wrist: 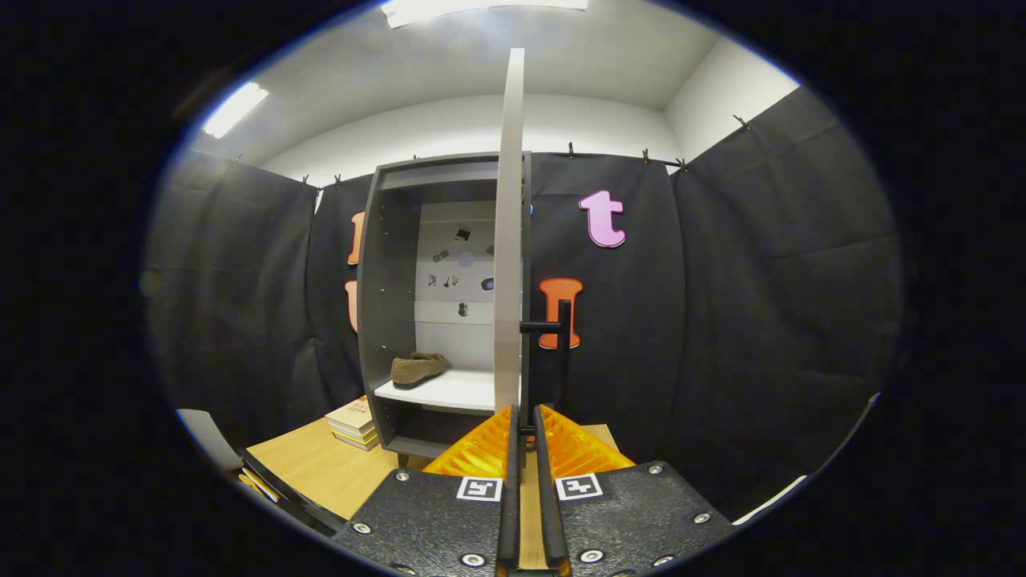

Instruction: Open the shoe cabinet door, grab the shoes and put them into the shoe cabinet, then close the shoe cabinet door.

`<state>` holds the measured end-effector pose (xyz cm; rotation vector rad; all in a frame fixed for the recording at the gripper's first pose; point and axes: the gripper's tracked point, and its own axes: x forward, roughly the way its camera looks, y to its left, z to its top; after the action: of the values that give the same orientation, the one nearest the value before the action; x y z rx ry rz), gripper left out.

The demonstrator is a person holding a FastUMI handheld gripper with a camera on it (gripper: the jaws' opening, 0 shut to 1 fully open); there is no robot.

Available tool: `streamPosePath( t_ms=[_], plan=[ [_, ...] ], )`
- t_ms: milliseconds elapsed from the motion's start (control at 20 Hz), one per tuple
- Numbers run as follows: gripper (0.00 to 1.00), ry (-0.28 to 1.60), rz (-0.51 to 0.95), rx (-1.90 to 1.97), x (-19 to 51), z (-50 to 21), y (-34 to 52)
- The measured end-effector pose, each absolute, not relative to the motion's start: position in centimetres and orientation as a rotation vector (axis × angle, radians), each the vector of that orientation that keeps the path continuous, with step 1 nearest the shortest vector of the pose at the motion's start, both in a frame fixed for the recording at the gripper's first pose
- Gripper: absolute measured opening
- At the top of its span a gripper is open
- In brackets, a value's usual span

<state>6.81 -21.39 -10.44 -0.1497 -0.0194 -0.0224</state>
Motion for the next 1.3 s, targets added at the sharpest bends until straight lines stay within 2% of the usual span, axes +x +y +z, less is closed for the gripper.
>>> streamPosePath(
  t_ms=[200, 400, 600, 750, 950, 1300],
  plan=[
    [0.11, -0.005, 0.021, -0.171, 5.9, -11.6, -18.7],
    [0.22, 0.017, 0.107, -0.159, 5.4, -13.5, -13.9],
    [0.54, 0.078, 0.117, -0.139, 6.1, -16.4, -10.3],
    [0.82, 0.082, 0.109, -0.121, 6.8, -17.1, -8.4],
    [0.92, 0.032, 0.103, -0.103, 8.0, -17.9, -6.2],
    [0.93, -0.005, 0.036, -0.12, 9.3, -21.3, -5.0]
  ],
)
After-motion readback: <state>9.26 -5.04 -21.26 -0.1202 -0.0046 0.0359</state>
